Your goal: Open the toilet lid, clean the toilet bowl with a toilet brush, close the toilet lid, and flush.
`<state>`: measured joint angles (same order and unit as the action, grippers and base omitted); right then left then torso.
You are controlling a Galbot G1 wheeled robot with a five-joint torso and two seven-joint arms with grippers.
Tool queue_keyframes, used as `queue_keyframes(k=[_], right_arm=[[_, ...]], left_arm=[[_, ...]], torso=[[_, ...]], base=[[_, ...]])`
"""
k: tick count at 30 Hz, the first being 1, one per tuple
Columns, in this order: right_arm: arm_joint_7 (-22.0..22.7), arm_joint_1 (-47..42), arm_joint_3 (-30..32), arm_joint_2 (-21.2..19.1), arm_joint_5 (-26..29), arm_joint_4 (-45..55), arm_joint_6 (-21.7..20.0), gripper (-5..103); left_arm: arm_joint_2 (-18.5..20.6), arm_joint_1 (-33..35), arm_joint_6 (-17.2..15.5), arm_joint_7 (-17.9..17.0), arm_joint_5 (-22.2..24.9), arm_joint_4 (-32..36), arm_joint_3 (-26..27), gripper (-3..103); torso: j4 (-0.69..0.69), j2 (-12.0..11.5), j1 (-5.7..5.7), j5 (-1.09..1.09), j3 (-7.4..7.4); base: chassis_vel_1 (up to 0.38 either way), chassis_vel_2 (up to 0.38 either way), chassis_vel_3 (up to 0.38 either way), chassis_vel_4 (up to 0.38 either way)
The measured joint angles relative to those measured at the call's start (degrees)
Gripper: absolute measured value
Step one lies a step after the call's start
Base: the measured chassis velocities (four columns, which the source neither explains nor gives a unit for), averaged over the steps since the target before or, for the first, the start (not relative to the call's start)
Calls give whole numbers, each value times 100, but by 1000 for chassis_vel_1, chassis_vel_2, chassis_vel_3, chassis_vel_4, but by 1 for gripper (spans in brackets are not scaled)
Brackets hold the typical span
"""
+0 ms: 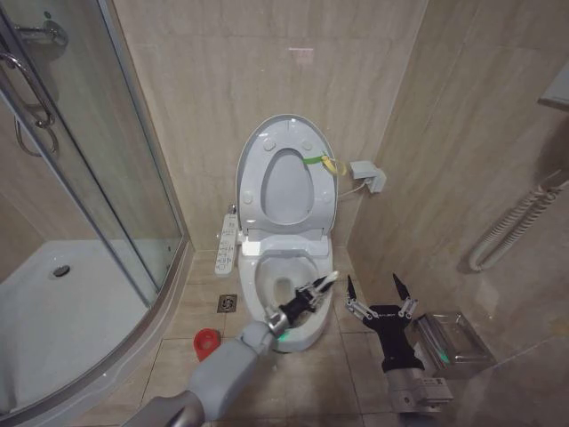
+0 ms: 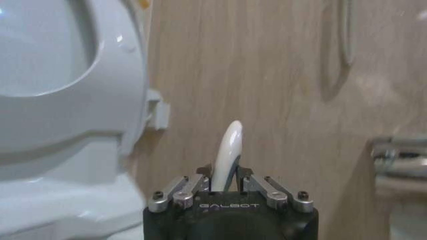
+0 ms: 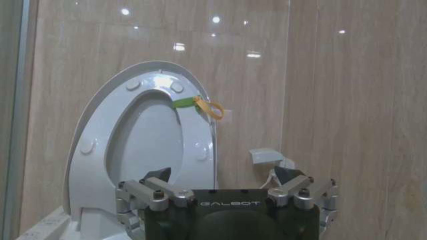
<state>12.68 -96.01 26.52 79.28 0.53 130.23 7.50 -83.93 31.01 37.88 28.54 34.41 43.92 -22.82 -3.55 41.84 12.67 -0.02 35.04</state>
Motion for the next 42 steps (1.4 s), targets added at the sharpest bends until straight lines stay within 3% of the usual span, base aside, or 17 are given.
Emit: queue_keyframes(k=[2, 9, 11, 14, 23, 26, 32, 42], right_arm=[[-1, 0, 0, -1, 0, 0, 0, 100], [0, 0, 0, 0, 0, 0, 0, 100], [0, 0, 0, 0, 0, 0, 0, 100], [0, 0, 0, 0, 0, 0, 0, 100], [1, 0, 0, 0, 0, 0, 0, 100], [0, 0, 0, 0, 0, 0, 0, 100], [0, 0, -1, 0, 0, 0, 0, 100], [-1, 0, -1, 0, 0, 0, 0, 100]], left_arm=[[58, 3, -8, -13, -24, 96, 47, 24], [-46, 28, -40, -144, 84, 925, -54, 22], [-58, 73, -48, -165, 104, 1034, -110, 22], [-53, 111, -41, -162, 109, 1018, -133, 22], [2, 111, 140, 61, 78, 111, -5, 21], [99, 127, 104, 34, 77, 318, -2, 22], [119, 153, -51, -164, 91, 1192, -50, 22], [103, 312, 84, 1, -8, 461, -34, 21]], torso=[[10, -2, 1, 5, 3], [-3, -1, 1, 1, 2], [0, -1, 1, 2, 2], [2, -1, 1, 1, 1], [0, 0, 0, 0, 0], [8, -1, 1, 4, 3], [-3, 0, 0, 1, 1], [-1, 0, 0, -1, 0]], base=[[0, 0, 0, 0], [0, 0, 0, 0], [0, 0, 0, 0], [0, 0, 0, 0], [0, 0, 0, 0], [0, 0, 0, 0], [0, 0, 0, 0], [0, 0, 0, 0]])
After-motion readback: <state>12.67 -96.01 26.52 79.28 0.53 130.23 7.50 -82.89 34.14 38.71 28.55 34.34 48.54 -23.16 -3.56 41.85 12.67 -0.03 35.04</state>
